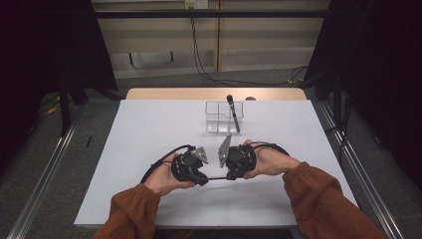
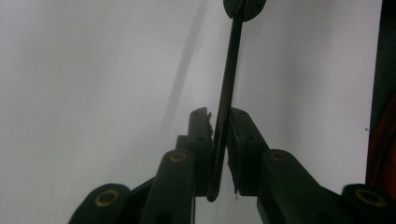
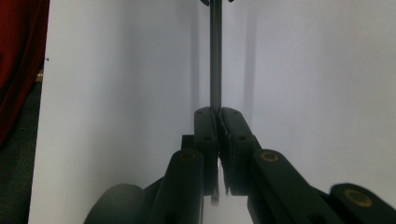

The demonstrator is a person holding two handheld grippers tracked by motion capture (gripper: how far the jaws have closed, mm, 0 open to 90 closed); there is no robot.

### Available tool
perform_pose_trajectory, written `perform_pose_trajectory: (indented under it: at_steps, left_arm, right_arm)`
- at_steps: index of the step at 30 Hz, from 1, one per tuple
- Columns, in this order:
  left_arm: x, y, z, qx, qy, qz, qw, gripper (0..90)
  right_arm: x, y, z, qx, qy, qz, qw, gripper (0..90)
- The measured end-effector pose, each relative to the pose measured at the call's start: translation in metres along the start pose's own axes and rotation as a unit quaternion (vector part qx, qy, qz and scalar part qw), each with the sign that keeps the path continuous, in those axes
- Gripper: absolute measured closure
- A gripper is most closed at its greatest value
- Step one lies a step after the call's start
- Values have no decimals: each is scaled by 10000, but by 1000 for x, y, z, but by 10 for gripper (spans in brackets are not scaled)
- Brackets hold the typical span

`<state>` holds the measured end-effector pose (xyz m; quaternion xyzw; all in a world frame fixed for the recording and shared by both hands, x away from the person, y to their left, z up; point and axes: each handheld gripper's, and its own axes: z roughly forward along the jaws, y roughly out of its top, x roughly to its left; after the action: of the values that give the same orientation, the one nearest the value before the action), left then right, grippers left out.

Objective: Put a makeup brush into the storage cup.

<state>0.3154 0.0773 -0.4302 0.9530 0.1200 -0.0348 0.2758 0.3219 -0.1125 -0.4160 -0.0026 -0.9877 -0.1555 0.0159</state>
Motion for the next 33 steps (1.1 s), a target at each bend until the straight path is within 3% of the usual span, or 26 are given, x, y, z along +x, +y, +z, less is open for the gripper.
perform_pose_trajectory:
  at_steps: [5, 9, 15, 20, 24, 33]
  left_arm:
    - [0, 0, 1, 33, -96, 107, 9999, 831]
    - [1, 0, -2, -109, -232, 58, 9997, 848]
    - [0, 1, -1, -124, -207, 12, 9997, 855]
    - [1, 1, -1, -34, -204, 55, 9998, 854]
    - [0, 1, -3, -167, -187, -42, 9997, 854]
    - [2, -5, -8, -210, -128, -126, 9996, 854]
  right_arm:
    - [-1, -2, 0, -23, -33, -51, 10000, 860]
    - [-1, -4, -3, -88, -95, -84, 9999, 847]
    - [-4, -8, -5, -280, -184, 15, 9994, 813]
    - [-6, -9, -7, -419, -175, 114, 9989, 742]
    - [-7, -10, -8, -479, -221, 168, 9985, 634]
    - [-5, -22, -15, -795, -351, 365, 9955, 393]
